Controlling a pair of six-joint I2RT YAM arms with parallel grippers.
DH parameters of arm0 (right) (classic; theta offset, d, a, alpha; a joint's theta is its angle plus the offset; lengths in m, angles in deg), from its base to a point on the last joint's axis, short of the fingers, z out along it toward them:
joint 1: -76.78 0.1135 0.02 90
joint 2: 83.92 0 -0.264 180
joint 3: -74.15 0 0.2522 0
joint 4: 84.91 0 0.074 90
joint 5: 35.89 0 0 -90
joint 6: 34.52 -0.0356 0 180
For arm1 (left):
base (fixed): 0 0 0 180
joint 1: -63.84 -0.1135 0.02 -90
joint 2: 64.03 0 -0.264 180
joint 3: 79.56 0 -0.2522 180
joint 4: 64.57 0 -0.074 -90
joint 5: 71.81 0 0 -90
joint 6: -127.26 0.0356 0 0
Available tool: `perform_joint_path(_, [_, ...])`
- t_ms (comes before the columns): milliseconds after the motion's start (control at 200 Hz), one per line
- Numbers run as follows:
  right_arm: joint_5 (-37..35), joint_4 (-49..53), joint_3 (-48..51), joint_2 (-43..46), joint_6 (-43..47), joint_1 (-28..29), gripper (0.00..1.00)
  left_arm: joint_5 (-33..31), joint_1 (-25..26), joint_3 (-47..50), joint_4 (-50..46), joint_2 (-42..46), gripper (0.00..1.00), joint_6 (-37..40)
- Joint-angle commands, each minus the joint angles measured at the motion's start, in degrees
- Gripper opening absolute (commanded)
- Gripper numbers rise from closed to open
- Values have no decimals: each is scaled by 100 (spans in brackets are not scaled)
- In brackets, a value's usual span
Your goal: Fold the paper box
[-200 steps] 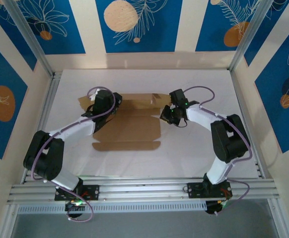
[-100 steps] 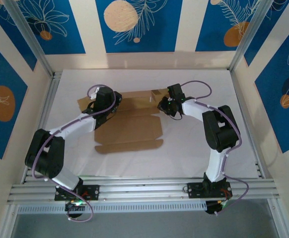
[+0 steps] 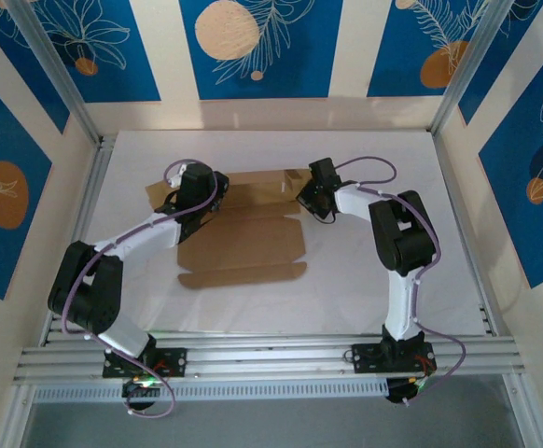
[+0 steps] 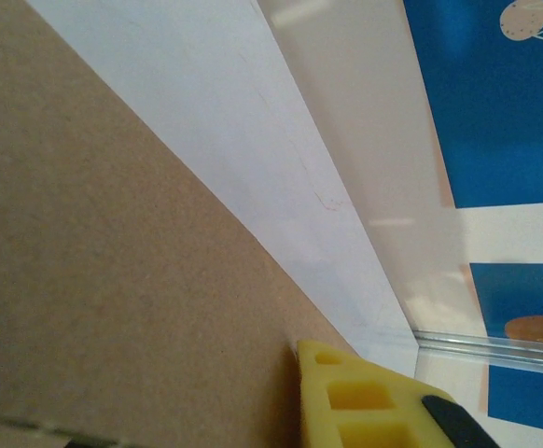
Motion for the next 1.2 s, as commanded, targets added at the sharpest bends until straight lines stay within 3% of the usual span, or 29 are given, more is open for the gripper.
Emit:
perform_joint_path(0, [-213, 523, -252, -226, -256, 89, 8, 93, -13, 88, -536, -199, 15, 20])
perform_joint_path(215, [567, 468, -543, -506, -100, 155, 11, 139, -1, 124, -492, -231, 15, -13])
perform_joint_path(625, [1842, -976, 21, 3, -420, 83, 14, 88, -1, 216, -442, -226, 15, -137])
perform_joint_path(920, [2754, -2465, 566, -100, -1431, 80, 14, 78, -1, 239, -413, -191, 15, -159])
perform_joint_path(1195, [2922, -2634, 555, -268, -1594, 276, 16, 100, -5, 242, -375, -217, 15, -206])
